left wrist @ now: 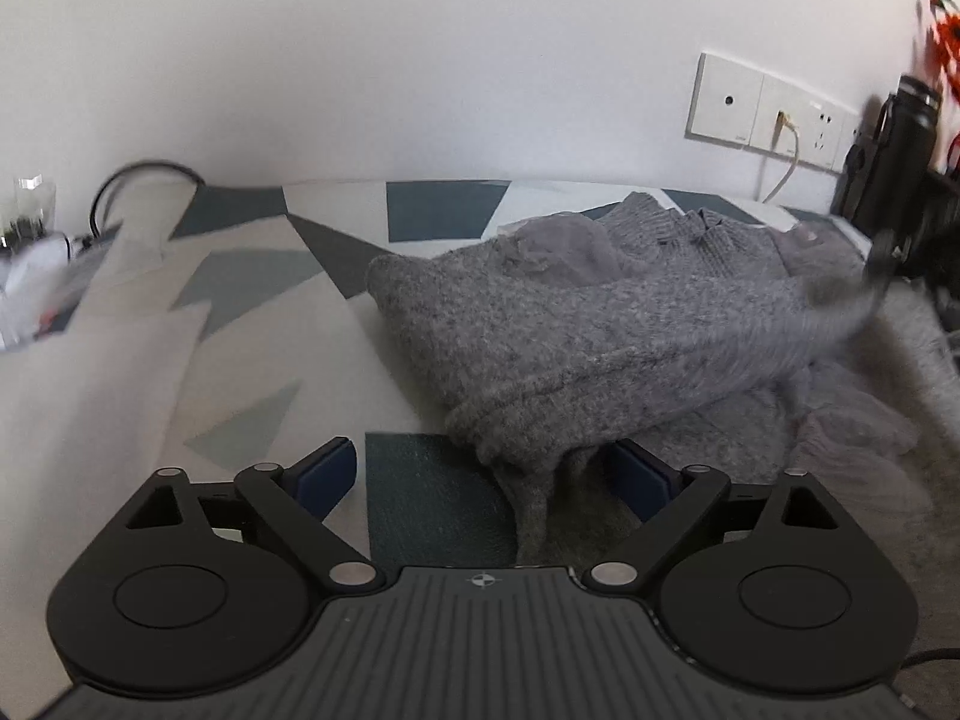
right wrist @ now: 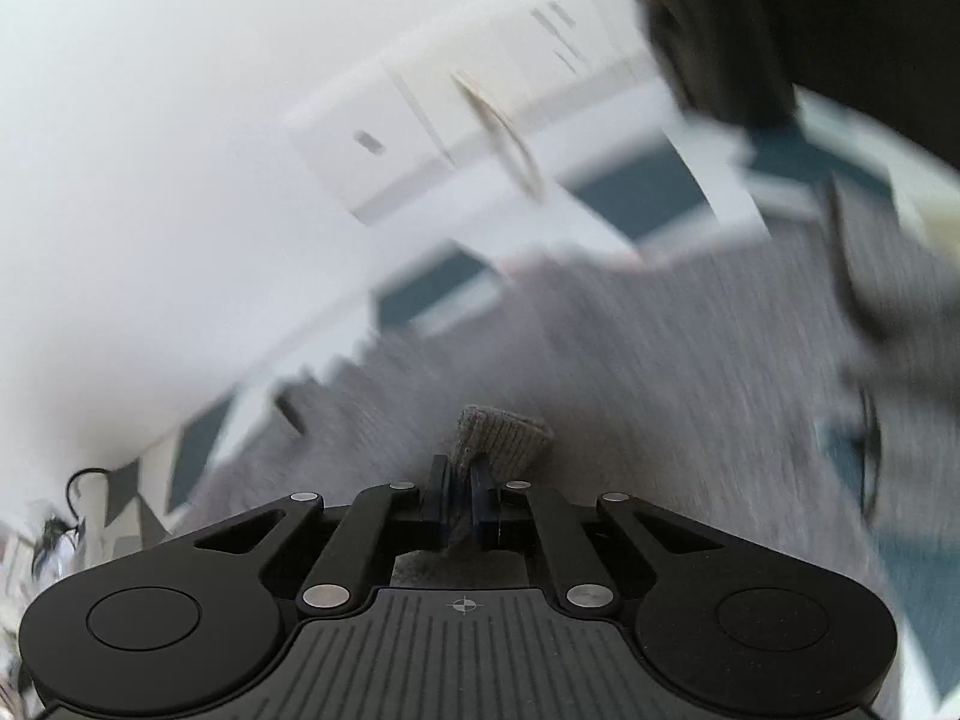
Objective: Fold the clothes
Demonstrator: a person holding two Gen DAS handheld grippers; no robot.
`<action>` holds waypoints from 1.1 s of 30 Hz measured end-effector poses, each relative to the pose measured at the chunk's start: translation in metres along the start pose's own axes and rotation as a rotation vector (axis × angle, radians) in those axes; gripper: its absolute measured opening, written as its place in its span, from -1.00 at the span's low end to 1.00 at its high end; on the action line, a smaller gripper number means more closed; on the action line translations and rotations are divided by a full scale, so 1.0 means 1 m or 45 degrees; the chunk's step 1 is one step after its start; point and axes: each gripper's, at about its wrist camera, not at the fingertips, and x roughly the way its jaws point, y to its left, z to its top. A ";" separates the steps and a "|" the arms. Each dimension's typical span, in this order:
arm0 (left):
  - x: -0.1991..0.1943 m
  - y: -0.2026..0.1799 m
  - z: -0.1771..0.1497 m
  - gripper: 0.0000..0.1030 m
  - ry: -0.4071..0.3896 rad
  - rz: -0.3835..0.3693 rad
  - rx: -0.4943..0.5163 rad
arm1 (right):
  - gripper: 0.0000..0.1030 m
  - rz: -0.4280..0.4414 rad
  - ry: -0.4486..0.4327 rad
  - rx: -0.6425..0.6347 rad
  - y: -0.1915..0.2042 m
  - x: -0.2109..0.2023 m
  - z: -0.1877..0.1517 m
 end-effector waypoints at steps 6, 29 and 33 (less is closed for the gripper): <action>0.010 -0.002 0.004 0.93 0.004 0.082 0.049 | -0.91 -0.014 -0.269 -0.022 -0.005 -0.036 0.034; -0.005 0.008 0.000 0.97 -0.042 0.203 0.193 | -0.90 -0.232 0.000 -0.071 -0.081 -0.026 -0.007; -0.009 0.011 -0.004 0.97 0.000 0.161 0.192 | -0.67 -0.307 0.010 -0.136 -0.078 -0.030 -0.011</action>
